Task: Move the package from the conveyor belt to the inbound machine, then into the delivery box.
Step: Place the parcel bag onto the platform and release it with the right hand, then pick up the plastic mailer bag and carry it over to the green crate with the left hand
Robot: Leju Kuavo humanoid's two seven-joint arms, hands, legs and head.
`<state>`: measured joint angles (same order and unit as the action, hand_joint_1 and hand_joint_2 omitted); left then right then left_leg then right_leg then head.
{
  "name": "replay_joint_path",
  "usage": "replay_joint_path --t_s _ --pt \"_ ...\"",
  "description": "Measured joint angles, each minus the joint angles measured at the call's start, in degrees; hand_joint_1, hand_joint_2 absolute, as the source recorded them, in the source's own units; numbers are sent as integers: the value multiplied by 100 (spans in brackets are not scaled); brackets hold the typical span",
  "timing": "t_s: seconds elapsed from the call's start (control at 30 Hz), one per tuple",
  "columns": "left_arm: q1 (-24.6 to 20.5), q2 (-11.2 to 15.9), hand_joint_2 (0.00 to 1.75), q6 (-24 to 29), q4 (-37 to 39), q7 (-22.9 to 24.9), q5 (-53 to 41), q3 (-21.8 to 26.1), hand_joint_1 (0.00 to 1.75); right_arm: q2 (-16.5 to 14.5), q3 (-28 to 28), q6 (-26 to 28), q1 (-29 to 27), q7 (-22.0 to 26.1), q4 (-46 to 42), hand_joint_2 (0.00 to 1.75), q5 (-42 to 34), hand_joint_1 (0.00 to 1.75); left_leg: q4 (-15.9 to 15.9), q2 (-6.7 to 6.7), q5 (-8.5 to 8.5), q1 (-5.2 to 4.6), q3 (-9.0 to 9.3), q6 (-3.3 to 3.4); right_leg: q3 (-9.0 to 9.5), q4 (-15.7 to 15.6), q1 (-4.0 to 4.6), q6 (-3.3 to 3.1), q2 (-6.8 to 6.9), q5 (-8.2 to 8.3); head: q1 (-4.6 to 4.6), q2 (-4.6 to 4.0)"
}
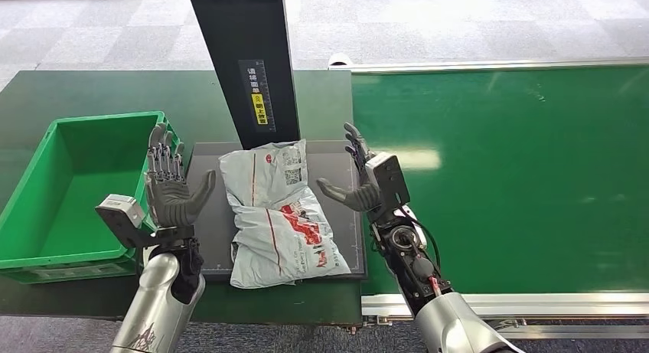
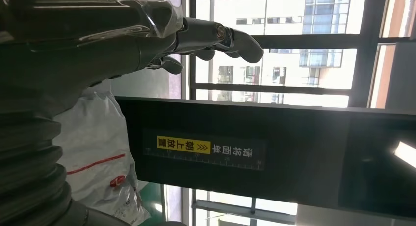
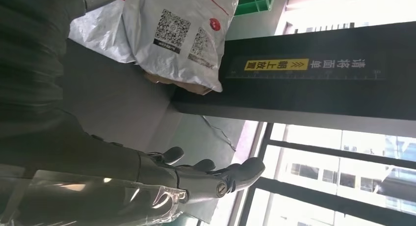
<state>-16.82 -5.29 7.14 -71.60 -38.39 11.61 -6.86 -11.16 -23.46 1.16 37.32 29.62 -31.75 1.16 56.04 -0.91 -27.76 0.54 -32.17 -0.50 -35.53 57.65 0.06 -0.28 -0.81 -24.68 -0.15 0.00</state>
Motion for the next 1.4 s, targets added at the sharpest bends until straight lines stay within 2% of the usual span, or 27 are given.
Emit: replay_joint_path --t_s 0.13,0.3,0.43,0.6,0.87,1.0,1.17,1.4 --pt "-25 -2 175 -2 45 9 -79 -47 0 31 13 -93 -3 -89 50 175 81 0 0 0 0 0 0 0 0 0 0 0 0 0 0 -1" --pt "-19 1 175 -47 53 30 -326 -83 0 53 164 -63 -34 103 32 175 -179 0 0 0 0 0 -1 0 0 0 0 0 1 0 1 0" --pt "-1 30 175 -280 104 315 -732 -231 0 86 419 162 -61 18 -77 175 -457 0 0 0 -1 -1 -1 0 0 0 -1 1 1 0 1 -1" --pt "2 149 175 -723 396 892 -1737 -637 0 220 669 157 -122 -33 -353 175 -709 0 1 0 0 -1 0 0 0 -1 -2 0 1 0 1 0" --pt "-76 400 175 -829 930 1491 -3512 -1358 0 390 954 37 -302 -313 -827 175 -1022 0 0 1 -1 -1 -1 0 -1 -1 -1 0 -2 0 0 0" --pt "-182 511 175 -799 1204 1641 -4243 -1670 0 438 972 20 -351 -365 -949 175 -1027 0 0 1 -1 -1 0 0 0 -1 -1 0 -2 0 0 0" --pt "-279 558 175 -778 1422 1705 -4487 -1851 0 464 971 -16 -376 -434 -991 175 -949 0 0 0 -1 -1 1 0 2 -1 -1 0 -1 0 0 0" --pt "-452 545 175 -710 1664 1898 -4942 -1900 0 525 681 -267 -357 -916 -857 175 -268 0 0 0 0 -1 5 0 8 -1 -1 0 0 0 -1 0"
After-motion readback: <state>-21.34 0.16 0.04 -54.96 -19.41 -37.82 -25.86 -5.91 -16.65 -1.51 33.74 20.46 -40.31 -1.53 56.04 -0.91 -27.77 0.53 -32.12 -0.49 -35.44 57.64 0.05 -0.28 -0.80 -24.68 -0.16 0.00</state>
